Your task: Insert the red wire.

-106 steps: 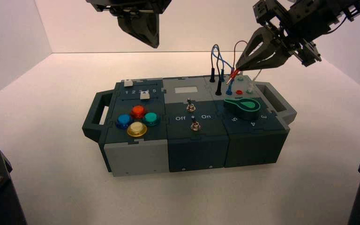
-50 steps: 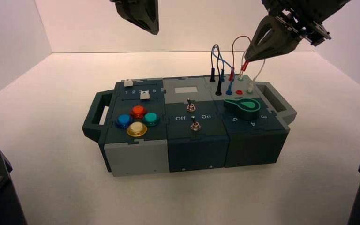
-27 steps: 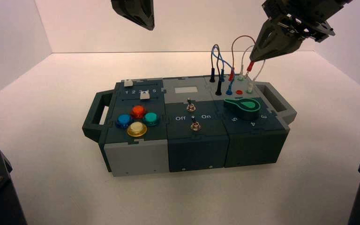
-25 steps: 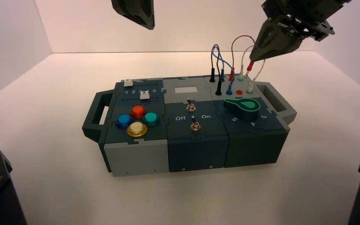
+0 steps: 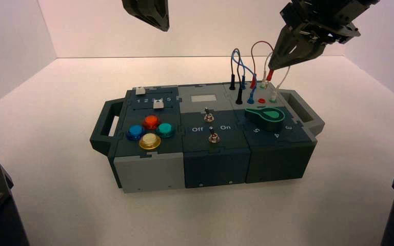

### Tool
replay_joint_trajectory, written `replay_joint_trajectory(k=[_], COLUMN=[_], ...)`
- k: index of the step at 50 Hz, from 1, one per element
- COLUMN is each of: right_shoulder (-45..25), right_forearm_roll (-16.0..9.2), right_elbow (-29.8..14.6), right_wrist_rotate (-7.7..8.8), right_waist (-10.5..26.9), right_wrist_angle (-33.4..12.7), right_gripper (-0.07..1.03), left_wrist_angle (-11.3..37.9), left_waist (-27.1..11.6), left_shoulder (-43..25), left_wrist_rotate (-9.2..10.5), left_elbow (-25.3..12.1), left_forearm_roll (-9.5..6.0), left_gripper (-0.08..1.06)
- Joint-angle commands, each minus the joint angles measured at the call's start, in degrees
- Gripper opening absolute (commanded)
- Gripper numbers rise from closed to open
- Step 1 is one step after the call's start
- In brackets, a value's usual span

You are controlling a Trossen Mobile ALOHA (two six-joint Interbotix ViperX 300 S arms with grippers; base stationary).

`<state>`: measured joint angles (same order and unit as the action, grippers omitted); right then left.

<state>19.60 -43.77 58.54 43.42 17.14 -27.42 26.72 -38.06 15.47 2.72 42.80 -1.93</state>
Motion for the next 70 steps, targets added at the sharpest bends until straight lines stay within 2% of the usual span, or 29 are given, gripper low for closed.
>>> replay_joint_trajectory(k=[1,11,16,40,70], right_shoulder=[0.0,-0.1,0.0,-3.6,-4.3], right_forearm_roll=[4.8,11.9,13.8,14.0,14.0], right_elbow=[-1.0,-1.1,-1.1,-2.0,-2.5], right_wrist_rotate=[-4.48,-11.6,-13.36,-13.62,-13.62], right_waist=[0.8,2.3,2.6,5.5,5.6], right_wrist_angle=[1.5,2.6,2.8,4.6,6.8], right_gripper=[-0.02,-0.02,-0.02,-0.02,-0.02], left_wrist_angle=[-0.8,-1.6,-1.6,-1.8,-1.8], left_waist=[0.7,1.2,1.7,2.2,2.4], left_shoulder=[0.5,0.5,0.5,0.5,0.3], left_wrist_rotate=[-0.62,-0.7,-0.7,-1.23,-1.49], left_elbow=[-1.6,-1.2,-1.2,-1.2,-1.1], left_forearm_roll=[0.18,0.18,0.18,0.18,0.09], left_gripper=[-0.03,-0.03,-0.03,-0.03,-0.03])
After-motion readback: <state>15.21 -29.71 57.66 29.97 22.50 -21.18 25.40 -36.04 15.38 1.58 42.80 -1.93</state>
